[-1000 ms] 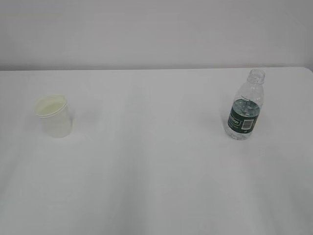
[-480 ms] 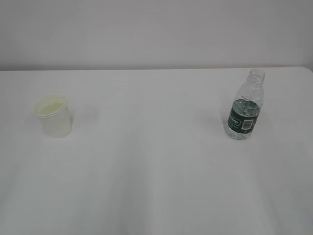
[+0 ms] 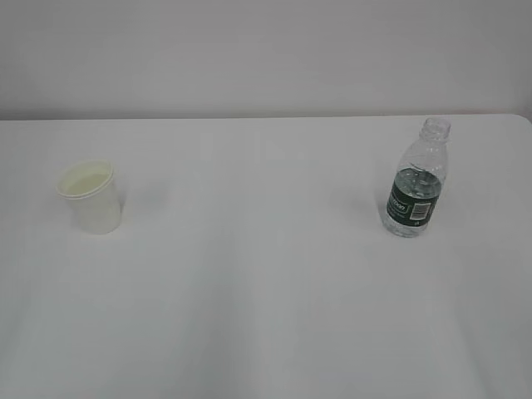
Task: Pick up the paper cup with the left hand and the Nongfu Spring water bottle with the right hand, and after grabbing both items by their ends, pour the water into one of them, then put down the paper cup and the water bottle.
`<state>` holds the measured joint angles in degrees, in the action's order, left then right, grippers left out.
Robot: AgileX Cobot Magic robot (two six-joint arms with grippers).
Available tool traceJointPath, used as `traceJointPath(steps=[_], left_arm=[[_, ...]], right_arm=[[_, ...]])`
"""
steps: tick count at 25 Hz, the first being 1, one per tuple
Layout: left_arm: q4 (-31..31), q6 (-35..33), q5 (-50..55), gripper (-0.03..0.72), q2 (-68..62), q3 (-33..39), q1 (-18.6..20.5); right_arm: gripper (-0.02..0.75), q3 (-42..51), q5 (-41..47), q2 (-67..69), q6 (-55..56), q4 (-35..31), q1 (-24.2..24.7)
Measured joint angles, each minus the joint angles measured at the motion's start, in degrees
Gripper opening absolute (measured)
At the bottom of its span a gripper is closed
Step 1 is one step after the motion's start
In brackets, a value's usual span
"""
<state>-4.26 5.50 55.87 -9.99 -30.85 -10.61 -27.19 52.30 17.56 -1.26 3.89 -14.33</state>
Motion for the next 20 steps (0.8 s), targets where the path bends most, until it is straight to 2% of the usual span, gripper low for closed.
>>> traceJointPath(steps=[9, 16, 20], left_arm=[[-1.4, -0.1, 5.5, 0.522, 0.0, 0.0, 0.0], [1.3, -0.1, 7.4, 0.471, 0.0, 0.0, 0.0], [1.3, -0.1, 7.5, 0.465, 0.0, 0.1, 0.0]], right_arm=[[0.580, -2.0, 6.0, -0.3, 0.0, 0.3, 0.0], [0.579, -2.1, 12.3, -0.4, 0.1, 0.3, 0.0], [0.579, -1.9, 12.9, -0.5, 0.1, 0.3, 0.0]])
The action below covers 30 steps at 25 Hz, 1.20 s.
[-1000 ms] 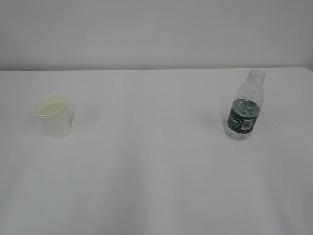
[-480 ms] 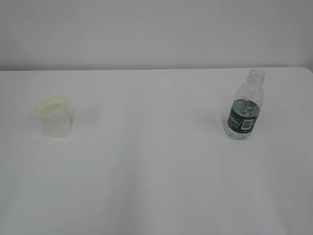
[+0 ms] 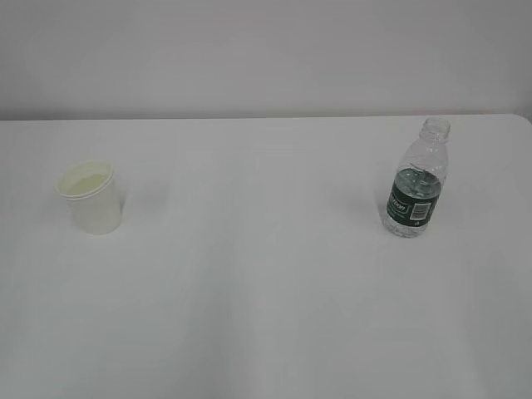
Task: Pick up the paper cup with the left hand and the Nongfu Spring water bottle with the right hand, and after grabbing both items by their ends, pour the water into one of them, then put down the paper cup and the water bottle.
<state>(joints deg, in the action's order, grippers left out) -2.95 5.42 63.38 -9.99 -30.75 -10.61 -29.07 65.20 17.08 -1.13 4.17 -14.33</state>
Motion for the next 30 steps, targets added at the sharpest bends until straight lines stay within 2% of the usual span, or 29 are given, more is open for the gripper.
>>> traceJointPath(steps=[9, 16, 20, 30], left_arm=[[0.0, -0.1, -0.1, 0.453, 0.6, 0.5, 0.0], [0.0, -0.1, -0.4, 0.451, 9.5, 0.5, 0.0], [0.0, -0.1, -0.5, 0.450, 9.8, 0.5, 0.0], [0.0, -0.1, -0.5, 0.450, 9.8, 0.5, 0.0]], right_arm=[[0.579, 0.8, -0.2, 0.0, 0.0, 0.0, 0.0], [0.579, 0.8, -0.3, 0.0, 0.1, 0.0, 0.0], [0.579, 0.8, -0.3, -0.5, 0.1, -0.1, 0.0], [0.575, 0.9, -0.3, -13.7, 0.1, -0.1, 0.0]])
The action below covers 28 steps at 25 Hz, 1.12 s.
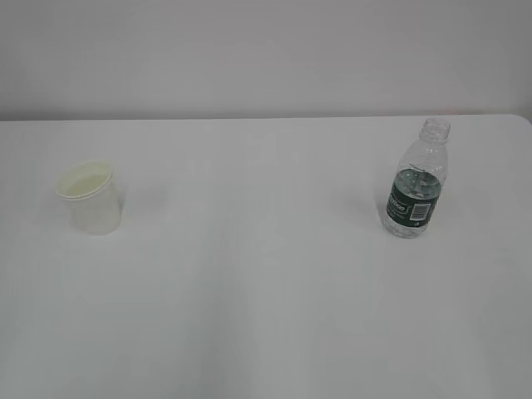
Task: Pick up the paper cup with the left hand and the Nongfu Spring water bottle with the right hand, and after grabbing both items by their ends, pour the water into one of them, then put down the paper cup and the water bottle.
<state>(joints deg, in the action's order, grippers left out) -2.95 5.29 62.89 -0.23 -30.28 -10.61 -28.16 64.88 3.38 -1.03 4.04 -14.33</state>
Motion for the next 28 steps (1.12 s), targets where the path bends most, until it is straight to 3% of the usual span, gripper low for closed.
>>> traceJointPath(steps=[23, 28], left_arm=[[-0.4, 0.0, 0.0, 0.453, 0.0, 0.0, 0.0], [-0.4, 0.0, 0.0, 0.559, 0.0, 0.0, 0.0]], right_arm=[[0.573, 0.0, 0.1, -4.3, 0.1, 0.0, 0.0], [0.573, 0.0, 0.1, -4.3, 0.1, 0.0, 0.0]])
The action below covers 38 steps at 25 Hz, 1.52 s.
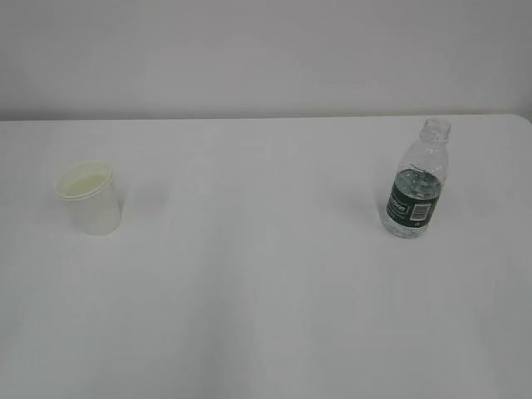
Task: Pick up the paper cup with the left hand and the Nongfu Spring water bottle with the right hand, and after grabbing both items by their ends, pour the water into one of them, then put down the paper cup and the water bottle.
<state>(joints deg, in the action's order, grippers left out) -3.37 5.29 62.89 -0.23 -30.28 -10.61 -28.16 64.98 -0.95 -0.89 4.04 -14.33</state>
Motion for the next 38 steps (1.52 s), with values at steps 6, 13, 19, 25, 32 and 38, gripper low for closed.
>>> traceJointPath(steps=[6, 13, 19, 25, 32, 38], left_arm=[[0.2, 0.0, 0.0, 0.634, 0.0, 0.0, 0.0], [0.2, 0.0, 0.0, 0.589, 0.0, 0.0, 0.0], [0.2, 0.0, 0.0, 0.496, 0.0, 0.0, 0.0], [0.3, 0.0, 0.0, 0.433, 0.0, 0.0, 0.0], [0.3, 0.0, 0.0, 0.398, 0.0, 0.0, 0.4], [0.3, 0.0, 0.0, 0.387, 0.0, 0.0, 5.8]], right_arm=[[0.573, 0.0, 0.0, 0.0, 0.0, 0.0, 0.0], [0.573, 0.0, 0.1, 0.0, 0.0, 0.0, 0.0], [0.573, 0.0, 0.1, 0.0, 0.0, 0.1, 0.0], [0.573, 0.0, 0.1, 0.0, 0.0, 0.0, 0.0], [0.573, 0.0, 0.1, 0.0, 0.1, -0.4, 3.1], [0.573, 0.0, 0.1, 0.0, 0.1, -0.4, 4.8]])
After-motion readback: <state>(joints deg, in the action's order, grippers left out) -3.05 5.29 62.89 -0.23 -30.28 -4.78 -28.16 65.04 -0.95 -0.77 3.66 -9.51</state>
